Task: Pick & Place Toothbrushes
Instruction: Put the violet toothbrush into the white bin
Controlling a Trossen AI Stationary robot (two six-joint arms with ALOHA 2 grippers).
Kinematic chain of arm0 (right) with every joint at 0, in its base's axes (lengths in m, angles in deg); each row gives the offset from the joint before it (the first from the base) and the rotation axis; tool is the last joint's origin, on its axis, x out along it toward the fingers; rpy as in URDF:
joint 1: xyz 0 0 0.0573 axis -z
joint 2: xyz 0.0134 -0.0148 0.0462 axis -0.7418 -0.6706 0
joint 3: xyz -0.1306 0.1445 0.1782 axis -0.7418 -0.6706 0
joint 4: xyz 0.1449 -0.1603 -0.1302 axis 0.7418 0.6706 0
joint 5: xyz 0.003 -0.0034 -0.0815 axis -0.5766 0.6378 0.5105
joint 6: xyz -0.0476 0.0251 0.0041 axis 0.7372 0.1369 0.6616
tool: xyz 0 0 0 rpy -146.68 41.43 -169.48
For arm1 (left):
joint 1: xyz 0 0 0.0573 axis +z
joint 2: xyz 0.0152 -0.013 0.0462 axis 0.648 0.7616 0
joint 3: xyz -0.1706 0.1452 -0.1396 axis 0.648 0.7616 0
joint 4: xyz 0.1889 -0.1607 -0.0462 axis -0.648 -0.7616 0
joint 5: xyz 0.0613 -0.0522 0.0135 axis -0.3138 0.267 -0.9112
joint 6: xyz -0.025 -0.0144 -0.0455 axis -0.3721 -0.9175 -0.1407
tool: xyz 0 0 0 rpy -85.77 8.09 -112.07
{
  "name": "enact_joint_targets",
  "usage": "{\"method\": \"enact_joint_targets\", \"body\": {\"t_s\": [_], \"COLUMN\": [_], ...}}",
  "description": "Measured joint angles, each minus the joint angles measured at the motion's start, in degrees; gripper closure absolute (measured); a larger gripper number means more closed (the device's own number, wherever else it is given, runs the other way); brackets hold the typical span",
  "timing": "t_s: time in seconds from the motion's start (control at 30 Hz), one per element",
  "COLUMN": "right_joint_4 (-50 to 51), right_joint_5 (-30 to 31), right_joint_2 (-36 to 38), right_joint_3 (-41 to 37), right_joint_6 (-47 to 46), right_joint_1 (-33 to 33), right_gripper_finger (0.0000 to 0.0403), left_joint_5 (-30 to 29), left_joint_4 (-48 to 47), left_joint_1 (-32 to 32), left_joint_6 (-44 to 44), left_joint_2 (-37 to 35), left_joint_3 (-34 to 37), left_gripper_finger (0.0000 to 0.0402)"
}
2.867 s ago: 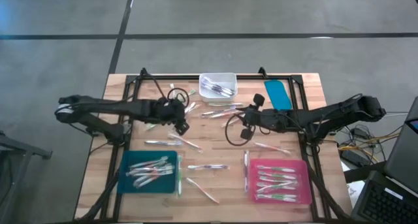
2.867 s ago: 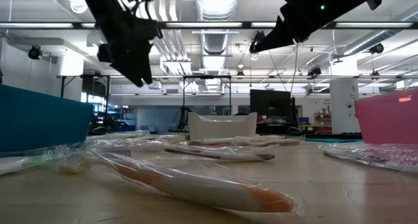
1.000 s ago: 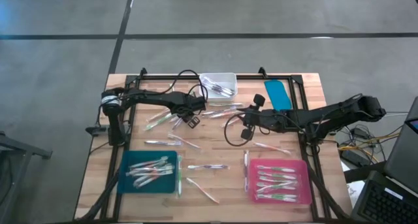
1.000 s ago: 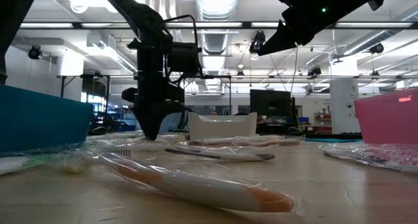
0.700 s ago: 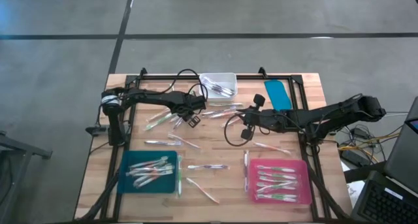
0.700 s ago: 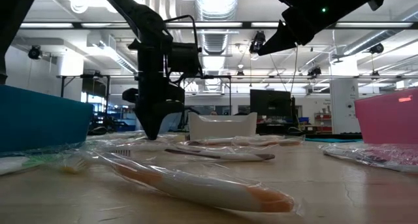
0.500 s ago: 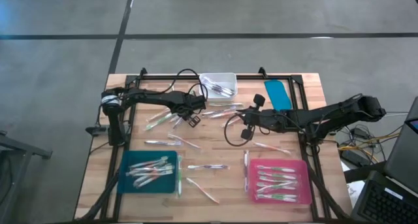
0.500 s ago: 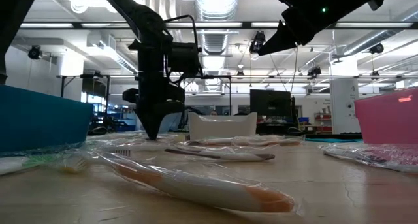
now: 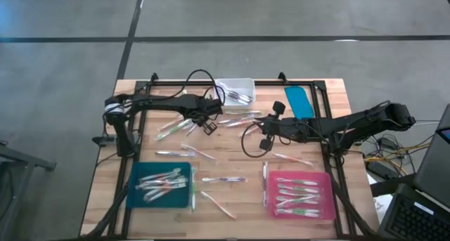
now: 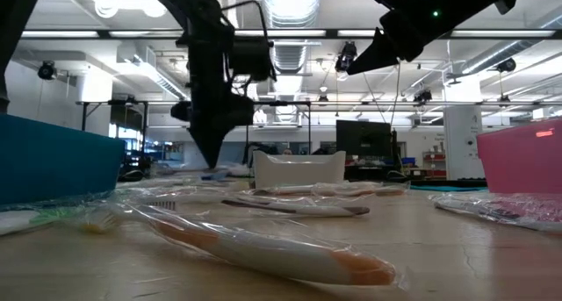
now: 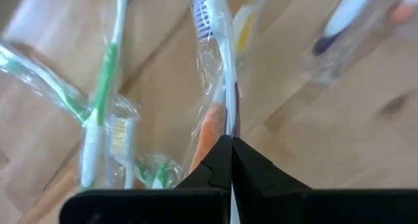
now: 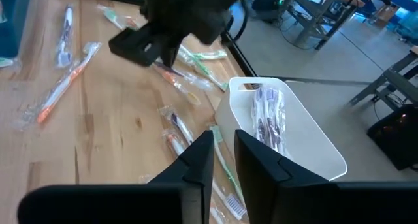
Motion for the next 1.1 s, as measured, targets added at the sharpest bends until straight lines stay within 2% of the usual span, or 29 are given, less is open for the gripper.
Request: {"method": "enact_joint_targets", "body": {"t_s": [0.2,0.37,0.53,0.67,0.9,1.1], "right_joint_4": [0.53,-0.01,-9.35,-16.08,-17.66,-21.26], "right_joint_5": [-0.18,-1.06,-7.61,-12.44,-13.33,-13.44], "right_joint_2": [0.0,0.0,-0.02,-0.02,0.0,0.0], "right_joint_3": [-0.01,-0.53,-2.55,-3.74,-3.82,-3.82], "right_joint_6": [-0.74,-0.94,0.35,0.73,-0.9,-1.11], "right_joint_1": [0.0,0.01,0.15,0.17,0.24,0.24], "right_gripper_finger": [0.0325,0.0312,0.03,0.029,0.0268,0.0248], "left_joint_5": [-0.61,-0.66,2.17,8.93,19.86,24.16], "left_joint_4": [1.73,12.45,30.24,49.72,82.85,94.8], "left_joint_1": [-0.83,-2.33,-3.41,-3.83,-5.41,-7.61], "left_joint_6": [1.08,2.61,4.27,5.64,13.26,26.35], "left_joint_2": [-6.15,-13.36,-19.47,-22.13,-21.65,-19.52], "left_joint_3": [-0.48,3.38,9.63,15.76,24.69,27.39], "left_gripper_finger": [0.0399,0.04,0.04,0.04,0.04,0.0401]}}
